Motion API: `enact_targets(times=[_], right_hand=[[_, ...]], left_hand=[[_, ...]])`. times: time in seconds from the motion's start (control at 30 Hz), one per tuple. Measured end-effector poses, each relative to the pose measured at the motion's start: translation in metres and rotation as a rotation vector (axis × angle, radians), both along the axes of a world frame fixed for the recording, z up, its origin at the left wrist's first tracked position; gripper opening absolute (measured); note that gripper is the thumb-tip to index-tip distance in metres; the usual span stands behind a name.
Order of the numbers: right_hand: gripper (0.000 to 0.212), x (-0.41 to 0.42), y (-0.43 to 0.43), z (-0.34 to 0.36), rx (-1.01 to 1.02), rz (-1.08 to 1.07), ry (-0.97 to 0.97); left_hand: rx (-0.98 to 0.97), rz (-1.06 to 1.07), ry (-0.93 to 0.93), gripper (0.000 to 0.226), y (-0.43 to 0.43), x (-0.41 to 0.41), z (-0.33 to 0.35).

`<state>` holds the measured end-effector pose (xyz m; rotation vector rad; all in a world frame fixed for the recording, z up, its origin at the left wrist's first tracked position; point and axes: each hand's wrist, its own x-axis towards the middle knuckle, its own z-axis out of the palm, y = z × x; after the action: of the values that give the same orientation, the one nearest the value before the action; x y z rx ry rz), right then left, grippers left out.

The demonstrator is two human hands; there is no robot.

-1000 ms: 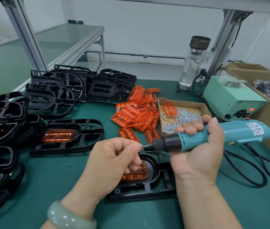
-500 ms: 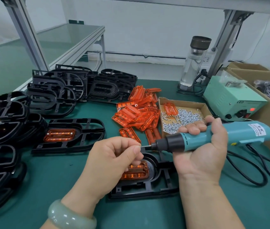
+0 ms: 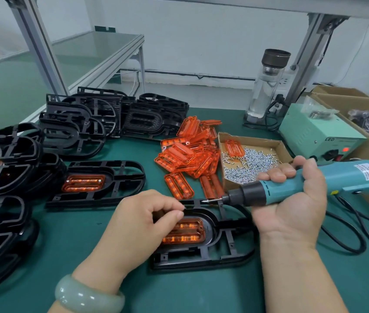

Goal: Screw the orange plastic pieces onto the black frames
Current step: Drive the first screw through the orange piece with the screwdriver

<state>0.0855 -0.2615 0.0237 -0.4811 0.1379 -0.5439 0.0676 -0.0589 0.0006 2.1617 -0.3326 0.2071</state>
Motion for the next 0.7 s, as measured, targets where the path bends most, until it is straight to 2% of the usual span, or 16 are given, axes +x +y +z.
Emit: enact_targets(times=[0.1, 0.2, 0.33, 0.7], right_hand=[[0.011, 0.002, -0.005, 0.0, -0.073, -0.033, 0.049], [0.01, 0.003, -0.006, -0.001, -0.127, -0.034, 0.067], [0.01, 0.002, -0.005, -0.002, -0.209, -0.022, 0.056], [0.007, 0.0, 0.006, 0.008, -0.407, 0.031, 0.017]], left_hand=[[0.149, -0.059, 0.007, 0.006, -0.001, -0.002, -0.002], [0.266, -0.088, 0.023, 0.021, -0.004, -0.005, -0.001], [0.409, -0.068, 0.036, 0.021, -0.007, -0.005, -0.001], [0.442, -0.084, 0.083, 0.018, -0.012, -0.001, -0.005]])
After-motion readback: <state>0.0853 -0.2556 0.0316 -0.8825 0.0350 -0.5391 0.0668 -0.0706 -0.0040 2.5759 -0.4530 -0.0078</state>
